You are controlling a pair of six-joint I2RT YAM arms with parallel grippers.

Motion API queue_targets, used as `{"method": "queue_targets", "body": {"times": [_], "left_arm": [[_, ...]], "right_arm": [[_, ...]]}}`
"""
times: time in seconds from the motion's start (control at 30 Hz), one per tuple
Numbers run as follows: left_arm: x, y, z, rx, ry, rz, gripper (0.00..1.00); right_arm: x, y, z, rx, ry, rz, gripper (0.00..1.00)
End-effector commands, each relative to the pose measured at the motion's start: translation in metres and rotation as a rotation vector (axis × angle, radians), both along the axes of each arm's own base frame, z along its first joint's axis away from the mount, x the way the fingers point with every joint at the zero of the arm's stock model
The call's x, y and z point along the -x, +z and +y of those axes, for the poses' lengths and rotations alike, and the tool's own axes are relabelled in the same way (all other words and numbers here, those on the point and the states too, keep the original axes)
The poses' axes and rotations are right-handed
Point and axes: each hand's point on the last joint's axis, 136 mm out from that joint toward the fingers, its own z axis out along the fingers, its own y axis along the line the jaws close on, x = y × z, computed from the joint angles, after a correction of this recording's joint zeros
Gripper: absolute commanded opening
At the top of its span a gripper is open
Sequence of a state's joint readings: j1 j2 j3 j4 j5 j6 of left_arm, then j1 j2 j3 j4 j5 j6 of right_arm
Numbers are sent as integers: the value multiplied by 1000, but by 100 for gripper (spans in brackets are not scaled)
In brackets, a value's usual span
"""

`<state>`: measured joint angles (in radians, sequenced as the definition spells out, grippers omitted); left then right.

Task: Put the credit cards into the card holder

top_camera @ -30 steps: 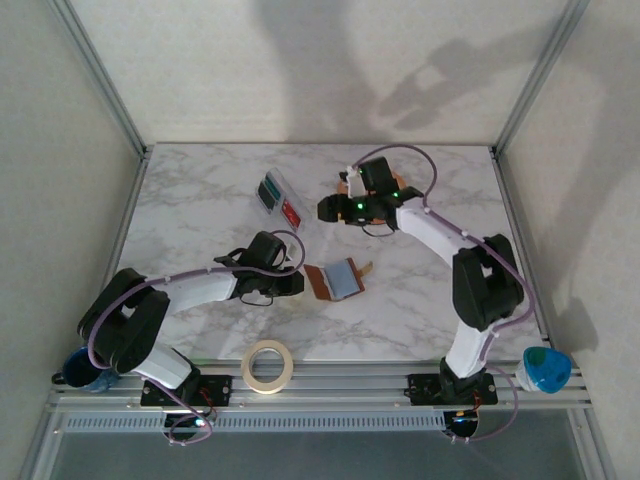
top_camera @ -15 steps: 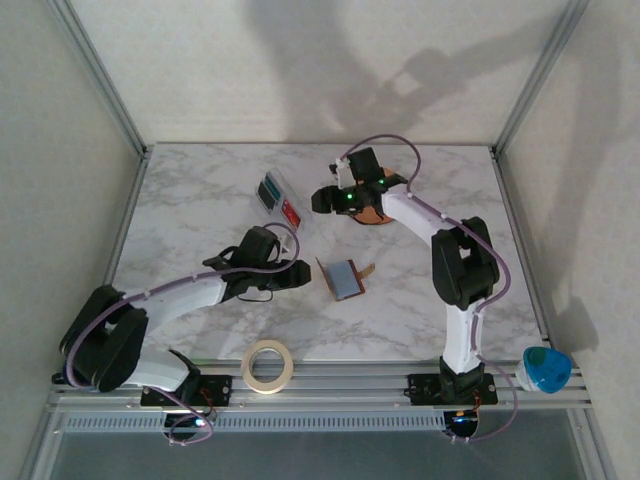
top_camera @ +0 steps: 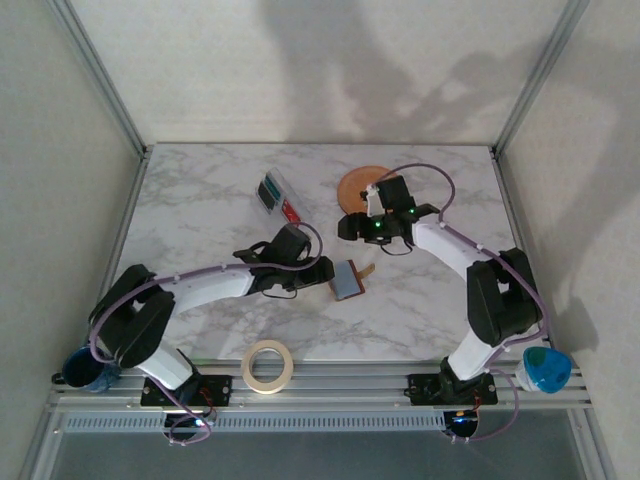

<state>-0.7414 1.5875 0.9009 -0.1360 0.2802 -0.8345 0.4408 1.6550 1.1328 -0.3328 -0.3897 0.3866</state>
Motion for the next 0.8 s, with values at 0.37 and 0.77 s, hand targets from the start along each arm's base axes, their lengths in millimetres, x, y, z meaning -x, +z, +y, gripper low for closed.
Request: {"method": "queue_targets", "body": {"times": [0.37, 0.77], "left_arm": [[-24, -8, 17, -193, 3, -81, 0], [-13, -1, 61, -146, -34, -99, 0]], "right_arm": [[-20, 22, 36, -142, 60, -37, 65], [-62, 18, 95, -108, 169, -129, 63]]}}
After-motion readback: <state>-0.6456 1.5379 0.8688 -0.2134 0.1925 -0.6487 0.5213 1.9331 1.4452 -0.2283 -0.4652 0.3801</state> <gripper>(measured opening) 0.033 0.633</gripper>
